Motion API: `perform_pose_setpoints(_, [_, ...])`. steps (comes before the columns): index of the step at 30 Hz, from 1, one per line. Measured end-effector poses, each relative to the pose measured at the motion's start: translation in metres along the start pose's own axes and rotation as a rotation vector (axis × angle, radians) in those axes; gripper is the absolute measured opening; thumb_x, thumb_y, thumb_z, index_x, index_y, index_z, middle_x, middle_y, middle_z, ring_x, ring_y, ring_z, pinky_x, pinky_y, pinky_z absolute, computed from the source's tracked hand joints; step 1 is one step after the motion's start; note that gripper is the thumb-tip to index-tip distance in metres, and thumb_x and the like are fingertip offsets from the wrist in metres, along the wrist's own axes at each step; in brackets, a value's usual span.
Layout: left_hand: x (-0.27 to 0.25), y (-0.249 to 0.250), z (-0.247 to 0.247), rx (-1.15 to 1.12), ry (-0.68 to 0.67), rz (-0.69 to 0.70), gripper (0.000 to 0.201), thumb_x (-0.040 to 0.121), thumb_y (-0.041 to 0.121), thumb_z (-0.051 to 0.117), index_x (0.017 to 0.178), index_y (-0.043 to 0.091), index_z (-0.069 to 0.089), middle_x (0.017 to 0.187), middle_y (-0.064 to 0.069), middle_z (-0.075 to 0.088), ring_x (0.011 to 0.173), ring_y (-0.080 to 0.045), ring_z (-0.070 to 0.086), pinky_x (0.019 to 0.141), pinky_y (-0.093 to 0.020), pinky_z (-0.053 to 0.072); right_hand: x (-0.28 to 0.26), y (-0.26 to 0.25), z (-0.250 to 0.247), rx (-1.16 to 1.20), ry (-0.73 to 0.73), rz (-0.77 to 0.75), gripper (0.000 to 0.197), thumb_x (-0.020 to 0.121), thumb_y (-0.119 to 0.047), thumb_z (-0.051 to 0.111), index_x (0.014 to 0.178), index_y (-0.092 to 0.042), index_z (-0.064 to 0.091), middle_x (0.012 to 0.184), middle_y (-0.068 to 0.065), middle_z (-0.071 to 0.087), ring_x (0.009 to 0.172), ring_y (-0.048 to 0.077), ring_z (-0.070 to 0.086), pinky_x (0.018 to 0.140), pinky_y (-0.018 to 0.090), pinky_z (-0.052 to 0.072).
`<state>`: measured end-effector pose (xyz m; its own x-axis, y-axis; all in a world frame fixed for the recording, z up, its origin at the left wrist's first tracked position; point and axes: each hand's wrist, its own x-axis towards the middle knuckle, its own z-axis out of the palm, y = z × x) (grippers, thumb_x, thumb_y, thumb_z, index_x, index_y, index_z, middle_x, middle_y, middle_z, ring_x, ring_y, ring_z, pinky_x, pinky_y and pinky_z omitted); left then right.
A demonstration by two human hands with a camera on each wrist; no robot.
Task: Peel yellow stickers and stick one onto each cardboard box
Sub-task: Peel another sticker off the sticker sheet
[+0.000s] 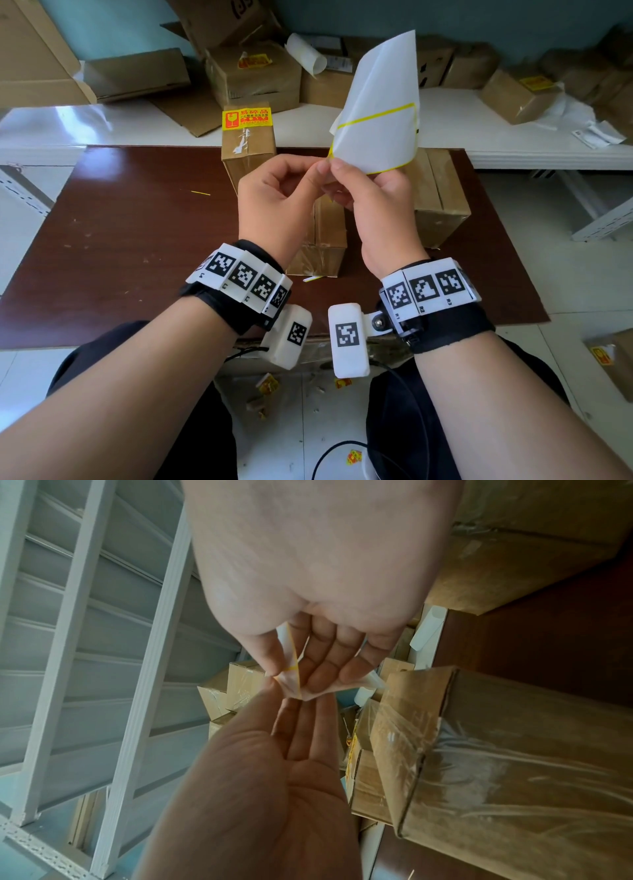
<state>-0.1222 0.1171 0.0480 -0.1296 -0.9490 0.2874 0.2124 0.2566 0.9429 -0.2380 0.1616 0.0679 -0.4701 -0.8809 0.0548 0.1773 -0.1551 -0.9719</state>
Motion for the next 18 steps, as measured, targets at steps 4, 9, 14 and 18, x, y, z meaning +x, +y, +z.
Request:
perform_pose_setpoints(4, [0.0010, 0.0003, -0.0003, 0.020, 0.030, 0.008, 0.006, 0.096, 0.012, 0.076, 0.093, 0.008, 0.076, 0.088, -0.010, 0.080, 0.086, -0.032, 0.079, 0.083, -0.046, 0.066, 0.0002, -0.0010, 0.0014, 0.023, 0.015, 0.016, 0.010, 0.102, -0.003, 0.069, 0.099, -0.008, 0.077, 0.084, -0.002, 0.079, 0.081, 0.008, 0.075, 0.071, 0.020, 0.058])
perform_pose_setpoints(9, [0.0015, -0.0004, -0.0009, 0.027, 0.034, 0.020, 0.007, 0.097, 0.010, 0.075, 0.091, 0.013, 0.075, 0.084, -0.001, 0.078, 0.082, -0.019, 0.077, 0.081, -0.042, 0.066, 0.0013, 0.0002, 0.0040, 0.064, 0.038, 0.047, 0.006, 0.098, -0.004, 0.072, 0.100, -0.008, 0.076, 0.089, 0.005, 0.078, 0.082, 0.016, 0.075, 0.070, 0.023, 0.059])
perform_pose_setpoints(14, [0.0003, -0.0005, 0.0003, 0.068, 0.026, 0.049, 0.005, 0.097, 0.010, 0.075, 0.092, 0.011, 0.075, 0.084, 0.001, 0.078, 0.079, -0.015, 0.075, 0.079, -0.041, 0.066, 0.0023, -0.0008, 0.0037, 0.120, 0.070, 0.072, 0.009, 0.096, -0.003, 0.067, 0.095, -0.011, 0.073, 0.088, 0.006, 0.074, 0.083, 0.019, 0.070, 0.071, 0.025, 0.060])
perform_pose_setpoints(18, [-0.0016, -0.0007, 0.0015, 0.093, 0.004, 0.076, 0.004, 0.096, 0.013, 0.076, 0.092, 0.011, 0.076, 0.085, -0.001, 0.079, 0.079, -0.019, 0.077, 0.080, -0.046, 0.065, 0.0022, -0.0010, 0.0030, 0.114, 0.053, 0.043, 0.010, 0.097, 0.000, 0.073, 0.097, -0.010, 0.073, 0.084, -0.001, 0.076, 0.079, 0.010, 0.073, 0.071, 0.023, 0.059])
